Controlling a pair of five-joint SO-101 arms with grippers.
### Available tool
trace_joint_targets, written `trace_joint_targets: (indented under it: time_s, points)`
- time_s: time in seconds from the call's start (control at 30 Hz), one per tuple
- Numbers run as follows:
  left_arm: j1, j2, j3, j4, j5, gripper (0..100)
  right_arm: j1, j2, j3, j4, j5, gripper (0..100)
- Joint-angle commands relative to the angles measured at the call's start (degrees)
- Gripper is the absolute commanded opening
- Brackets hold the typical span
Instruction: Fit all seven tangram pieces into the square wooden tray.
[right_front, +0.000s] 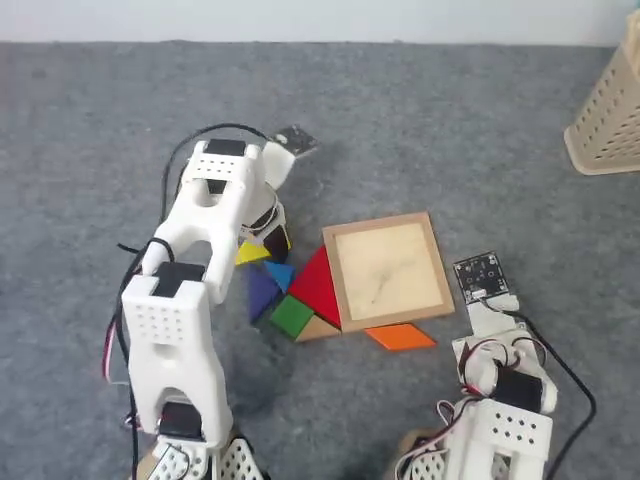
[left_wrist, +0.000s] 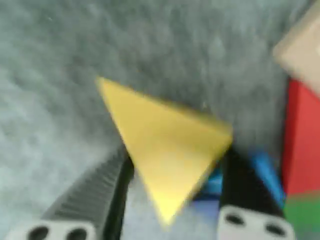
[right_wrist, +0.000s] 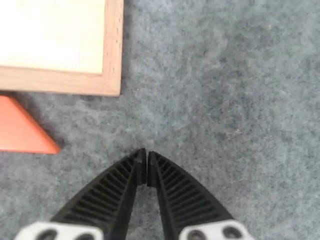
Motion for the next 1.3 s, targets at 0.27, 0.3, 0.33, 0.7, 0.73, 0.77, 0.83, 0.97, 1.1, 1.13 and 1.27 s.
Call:
trace_joint_targets:
  time_s: [0.27,0.3,0.33,0.7,0.73,0.77,0.83,0.97,1.1,1.13,1.27]
  points:
    - [0.7,-1.0,0.0,2.1,1.8,16,0.4,-0.8,-0.5,0.6,1.2,0.9]
    - [0.7,-1.1,-0.1,2.1,1.9,15,0.4,-0.8,-0.5,0.6,1.2,0.9]
    - [0.7,-1.5,-0.1,2.1,1.9,14,0.4,-0.8,-0.5,0.6,1.2,0.9]
    - [3.3,-10.4,0.1,7.3,2.0,10,0.4,-0.8,-0.4,0.6,1.2,0.9]
    - [3.8,-11.3,0.1,7.7,2.1,8,0.4,-0.8,-0.4,0.6,1.2,0.9]
    - [4.7,-12.0,0.2,7.9,2.1,6,0.4,-0.8,-0.4,0.6,1.2,0.9]
    - [6.2,-13.2,0.2,8.3,2.2,1,0.4,-0.8,-0.4,0.6,1.2,0.9]
    - [9.4,-15.5,0.1,9.1,5.6,1,0.5,-0.8,-0.4,0.6,1.2,0.9]
    - [14.2,-20.1,0.0,11.7,6.2,1,0.5,-0.8,-0.4,0.6,1.2,0.9]
    - [15.6,-21.5,0.0,12.1,6.2,1,0.4,-0.8,-0.4,0.6,1.2,0.9]
    - [21.6,-25.1,0.0,12.4,6.2,1,0.4,-0.8,-0.4,0.6,1.2,0.9]
